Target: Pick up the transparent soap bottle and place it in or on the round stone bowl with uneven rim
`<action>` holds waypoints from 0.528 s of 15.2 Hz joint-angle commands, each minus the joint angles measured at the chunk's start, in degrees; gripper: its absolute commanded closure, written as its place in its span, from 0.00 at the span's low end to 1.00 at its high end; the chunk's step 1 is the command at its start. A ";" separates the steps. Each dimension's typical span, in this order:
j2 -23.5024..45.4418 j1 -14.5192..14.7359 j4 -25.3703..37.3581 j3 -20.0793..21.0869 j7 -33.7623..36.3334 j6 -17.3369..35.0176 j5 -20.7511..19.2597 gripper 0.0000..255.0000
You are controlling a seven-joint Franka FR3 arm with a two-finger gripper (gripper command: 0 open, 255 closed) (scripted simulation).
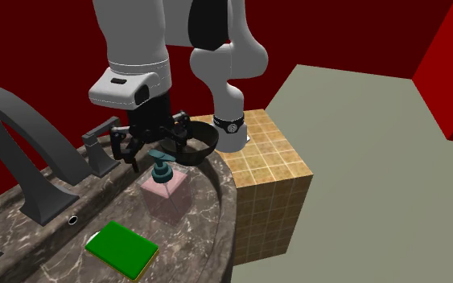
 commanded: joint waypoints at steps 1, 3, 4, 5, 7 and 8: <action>0.06 0.00 -0.02 -0.03 -0.02 0.09 0.00 0.00; 0.06 0.00 -0.02 -0.03 -0.02 0.09 0.00 0.00; 0.05 0.00 -0.02 -0.03 -0.02 0.08 0.00 0.00; 0.05 0.00 -0.02 -0.03 -0.02 0.08 0.00 1.00; 0.05 0.00 -0.02 -0.03 -0.02 0.08 0.00 1.00; 0.05 0.00 -0.02 -0.03 -0.02 0.08 0.00 1.00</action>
